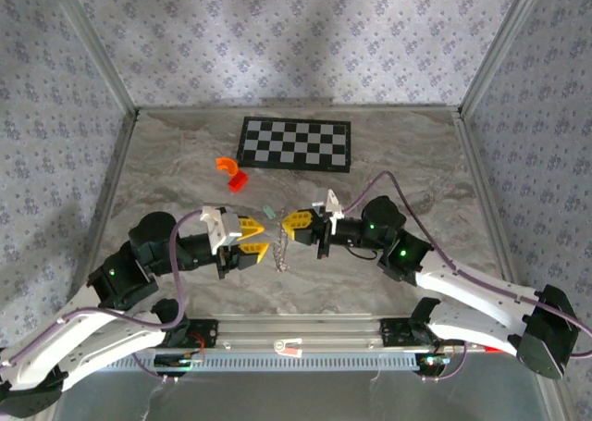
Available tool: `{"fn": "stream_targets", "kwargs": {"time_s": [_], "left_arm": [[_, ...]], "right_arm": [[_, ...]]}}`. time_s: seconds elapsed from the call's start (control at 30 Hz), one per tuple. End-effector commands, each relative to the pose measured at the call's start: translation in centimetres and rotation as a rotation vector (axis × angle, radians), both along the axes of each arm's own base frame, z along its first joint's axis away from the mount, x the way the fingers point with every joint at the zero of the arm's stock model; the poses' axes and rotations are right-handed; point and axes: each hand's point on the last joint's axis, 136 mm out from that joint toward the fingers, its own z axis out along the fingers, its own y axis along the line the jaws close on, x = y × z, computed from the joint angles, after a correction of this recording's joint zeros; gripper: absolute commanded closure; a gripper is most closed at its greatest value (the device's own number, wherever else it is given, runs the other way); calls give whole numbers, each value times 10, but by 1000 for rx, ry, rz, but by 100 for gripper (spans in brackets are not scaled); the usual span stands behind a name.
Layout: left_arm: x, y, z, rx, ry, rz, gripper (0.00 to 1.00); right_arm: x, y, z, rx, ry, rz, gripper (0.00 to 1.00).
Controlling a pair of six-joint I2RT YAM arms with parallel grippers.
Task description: Put the keys on the keyring
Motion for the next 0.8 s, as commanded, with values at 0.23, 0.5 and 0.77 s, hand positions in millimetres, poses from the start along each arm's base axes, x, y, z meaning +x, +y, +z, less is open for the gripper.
{"fn": "stream_targets", "kwargs": {"time_s": [0.23, 0.5, 0.77], "left_arm": [[-1, -1, 22, -96, -44, -5, 62], [-4, -4, 38, -161, -72, -30, 66], [-1, -9, 48, -200, -87, -32, 66]], "right_arm": [[-24, -7, 44, 172, -70, 114, 100], [-31, -8, 53, 206, -91, 150, 100], [-35, -7, 56, 217, -98, 170, 100]]}}
